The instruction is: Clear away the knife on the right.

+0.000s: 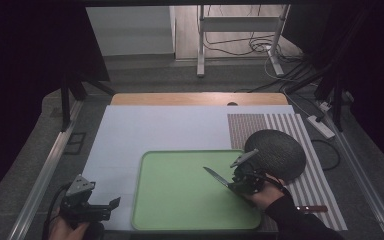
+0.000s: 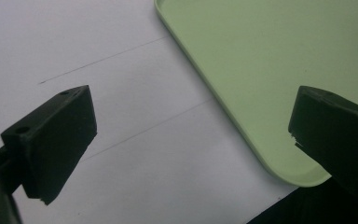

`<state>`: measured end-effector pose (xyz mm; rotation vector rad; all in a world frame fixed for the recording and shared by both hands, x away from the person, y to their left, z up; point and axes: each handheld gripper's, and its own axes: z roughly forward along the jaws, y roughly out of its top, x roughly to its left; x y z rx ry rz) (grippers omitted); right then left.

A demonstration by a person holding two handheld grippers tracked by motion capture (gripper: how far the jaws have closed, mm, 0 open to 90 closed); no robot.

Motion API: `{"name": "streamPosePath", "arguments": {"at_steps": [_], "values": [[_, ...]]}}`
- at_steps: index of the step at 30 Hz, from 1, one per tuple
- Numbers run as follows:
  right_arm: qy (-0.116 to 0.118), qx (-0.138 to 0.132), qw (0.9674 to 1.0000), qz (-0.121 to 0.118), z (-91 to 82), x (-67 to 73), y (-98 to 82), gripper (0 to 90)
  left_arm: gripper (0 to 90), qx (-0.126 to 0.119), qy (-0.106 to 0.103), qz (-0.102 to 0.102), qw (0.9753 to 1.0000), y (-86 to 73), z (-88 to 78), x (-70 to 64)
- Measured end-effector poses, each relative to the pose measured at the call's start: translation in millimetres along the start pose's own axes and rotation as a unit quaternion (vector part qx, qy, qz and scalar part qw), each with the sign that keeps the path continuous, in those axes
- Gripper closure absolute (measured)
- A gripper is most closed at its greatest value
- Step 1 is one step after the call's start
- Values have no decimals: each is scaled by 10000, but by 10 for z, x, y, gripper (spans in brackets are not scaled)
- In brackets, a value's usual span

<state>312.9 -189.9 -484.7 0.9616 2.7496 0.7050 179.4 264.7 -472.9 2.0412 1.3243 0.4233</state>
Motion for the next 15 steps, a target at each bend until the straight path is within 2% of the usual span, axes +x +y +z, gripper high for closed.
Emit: {"name": "streamPosePath", "arguments": {"at_steps": [2,4,5,6,7,10,15], "values": [[104,-115,9998,-81,-48,5,44,816,16,3,1,5,10000,0,0,-1],[326,-49,9992,-231,-32,49,100,892,16,5,3,9,10000,0,1,-1],[326,-49,9992,-231,-32,49,100,892,16,5,3,9,10000,0,1,-1],[355,61,9984,-430,38,119,157,894,16,5,4,8,10000,0,1,-1],[355,61,9984,-430,38,119,157,894,16,6,4,10,10000,0,1,-2],[363,336,9966,-664,221,191,231,895,16,11,7,17,10000,0,2,-3],[297,519,9961,-645,297,128,200,894,17,5,2,18,10000,0,2,-3]]}}
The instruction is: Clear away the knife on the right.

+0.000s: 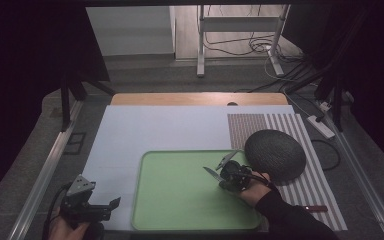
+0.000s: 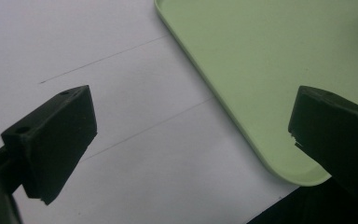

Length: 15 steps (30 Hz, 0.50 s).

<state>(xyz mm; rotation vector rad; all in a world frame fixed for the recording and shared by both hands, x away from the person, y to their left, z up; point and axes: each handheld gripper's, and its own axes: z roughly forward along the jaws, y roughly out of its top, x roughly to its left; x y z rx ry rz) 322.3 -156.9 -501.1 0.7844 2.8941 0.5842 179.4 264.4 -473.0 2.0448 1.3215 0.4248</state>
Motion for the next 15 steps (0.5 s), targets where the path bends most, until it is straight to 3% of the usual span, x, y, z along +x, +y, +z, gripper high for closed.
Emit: {"name": "streamPosePath", "arguments": {"at_steps": [9,15], "values": [[-48,0,9985,554,-114,-308,-224,894,16,-8,1,20,10000,-1,-2,-4],[-100,17,9970,764,-173,-409,-336,894,17,-9,4,23,10000,0,-2,-7]]}}
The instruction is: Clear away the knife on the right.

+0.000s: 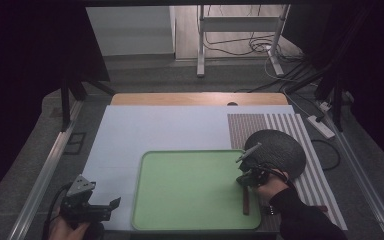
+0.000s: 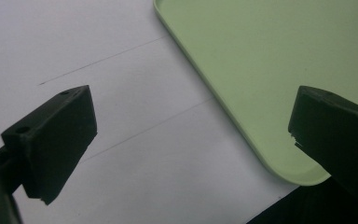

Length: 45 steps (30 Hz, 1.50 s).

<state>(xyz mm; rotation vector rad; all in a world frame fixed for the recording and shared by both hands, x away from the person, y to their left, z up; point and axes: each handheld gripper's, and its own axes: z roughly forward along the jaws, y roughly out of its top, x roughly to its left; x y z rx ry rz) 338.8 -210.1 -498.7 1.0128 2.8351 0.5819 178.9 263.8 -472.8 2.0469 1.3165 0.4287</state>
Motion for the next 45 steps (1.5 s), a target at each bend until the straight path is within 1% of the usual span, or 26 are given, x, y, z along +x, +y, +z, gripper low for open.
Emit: {"name": "streamPosePath", "arguments": {"at_steps": [8,11,14,15,16,19,20,21,25,26,27,28,29,30,31,33,35,36,37,38,39,40,41,43,45], "values": [[-68,39,9999,138,-35,-81,-46,894,17,-1,0,-1,10000,0,0,0],[-103,48,9999,101,-37,-68,-40,893,17,0,0,1,10000,0,0,0],[-76,-45,9999,88,-50,-55,-30,886,16,-3,-4,-1,10000,0,0,1],[-61,-149,9999,57,-74,-34,-15,868,16,-5,-9,-8,10000,-1,-1,3],[-61,-149,9999,57,-74,-34,-15,868,16,-5,-9,-8,10000,-1,-1,3],[-62,-275,9996,12,-98,-10,0,836,16,-9,-15,-17,10000,-2,-2,5],[-57,-337,9994,-5,-109,-2,7,807,16,-8,-16,-18,10000,-1,-2,5],[-57,-337,9994,-5,-109,-2,7,807,16,-8,-16,-18,10000,-1,-2,5],[-84,-416,9991,-40,-130,12,19,727,16,-6,-19,-21,10000,-1,-1,7],[-84,-416,9991,-40,-130,12,19,727,16,-7,-19,-23,10000,-1,-1,8],[-83,-438,9990,-41,-131,17,21,709,16,-8,-20,-24,10000,-1,-2,8],[-83,-480,9988,-51,-140,27,26,671,16,-10,-20,-25,10000,-1,-2,8],[-83,-480,9988,-51,-140,27,26,671,16,-10,-21,-26,10000,-1,-2,9],[-89,-528,9986,-41,-150,34,32,619,16,-9,-21,-26,10000,-2,-2,9],[-89,-528,9986,-41,-150,34,32,619,16,-9,-21,-26,10000,-2,-2,9],[-78,-568,9984,-15,-160,36,35,572,16,-11,-22,-28,10000,-2,-2,10],[-113,-617,9980,17,-174,40,35,506,16,-10,-22,-27,10000,-1,-2,9],[-129,-693,9975,55,-195,42,32,458,16,-10,-20,-25,10000,-2,-2,8],[-129,-693,9975,55,-195,42,32,458,16,-10,-20,-25,10000,-2,-2,8],[-142,-802,9966,101,-223,49,29,379,16,-11,-21,-25,10000,-2,-2,8],[-142,-802,9966,101,-223,49,29,379,16,-11,-21,-25,10000,-2,-2,8],[-168,-839,9963,109,-238,53,28,341,16,-10,-21,-25,10000,-2,-2,9],[-272,-936,9952,118,-260,62,25,268,16,-11,-21,-24,10000,-2,-2,8],[-266,-950,9951,80,-269,65,22,260,16,-9,-20,-22,10000,-2,-2,7],[-288,-992,9946,125,-282,65,12,190,16,-11,-21,-23,10000,-2,-2,8]]}}
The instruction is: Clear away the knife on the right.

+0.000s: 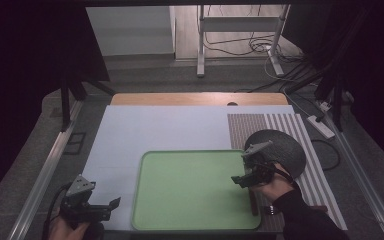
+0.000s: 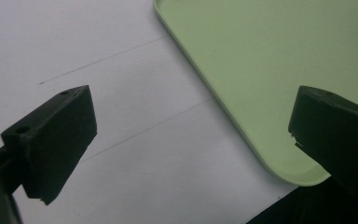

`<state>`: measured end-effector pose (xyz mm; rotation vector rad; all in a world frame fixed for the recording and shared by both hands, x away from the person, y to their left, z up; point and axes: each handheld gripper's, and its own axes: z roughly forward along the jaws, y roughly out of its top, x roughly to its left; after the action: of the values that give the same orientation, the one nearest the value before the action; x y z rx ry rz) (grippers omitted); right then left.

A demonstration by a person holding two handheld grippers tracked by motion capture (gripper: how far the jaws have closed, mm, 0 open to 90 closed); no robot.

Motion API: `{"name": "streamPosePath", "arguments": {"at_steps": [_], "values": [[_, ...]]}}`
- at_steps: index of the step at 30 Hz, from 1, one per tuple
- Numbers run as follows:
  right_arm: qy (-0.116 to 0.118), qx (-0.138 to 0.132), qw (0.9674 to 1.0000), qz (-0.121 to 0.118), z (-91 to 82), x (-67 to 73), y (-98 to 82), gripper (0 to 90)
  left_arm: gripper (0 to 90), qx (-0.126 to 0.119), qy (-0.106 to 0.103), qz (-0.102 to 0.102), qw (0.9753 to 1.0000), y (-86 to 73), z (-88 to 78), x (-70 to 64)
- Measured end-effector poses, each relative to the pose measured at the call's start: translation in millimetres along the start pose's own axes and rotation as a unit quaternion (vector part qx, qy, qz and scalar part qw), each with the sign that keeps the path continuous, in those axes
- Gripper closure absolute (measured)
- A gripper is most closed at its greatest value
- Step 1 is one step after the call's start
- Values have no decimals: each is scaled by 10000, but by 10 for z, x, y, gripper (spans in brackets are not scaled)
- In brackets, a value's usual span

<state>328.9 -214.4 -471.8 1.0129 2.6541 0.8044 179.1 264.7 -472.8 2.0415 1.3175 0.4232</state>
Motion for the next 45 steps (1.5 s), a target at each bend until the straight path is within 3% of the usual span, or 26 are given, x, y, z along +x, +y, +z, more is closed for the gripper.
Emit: {"name": "streamPosePath", "arguments": {"at_steps": [8,12,16,27,45], "values": [[63,18,10000,72,-60,-29,-68,104,16,-4,-11,-25,10000,0,1,4],[207,-92,9995,211,-104,-69,-108,30,16,-1,-12,-30,10000,0,2,5],[201,-161,9994,250,-163,-100,-169,5,16,1,-10,-30,10000,0,2,5],[-9,-369,9986,369,-324,-114,-321,0,16,-1,-12,-40,10000,-2,1,8],[-257,-865,9938,655,-567,-91,-569,0,15,-12,-28,-88,10000,-5,-1,17]]}}
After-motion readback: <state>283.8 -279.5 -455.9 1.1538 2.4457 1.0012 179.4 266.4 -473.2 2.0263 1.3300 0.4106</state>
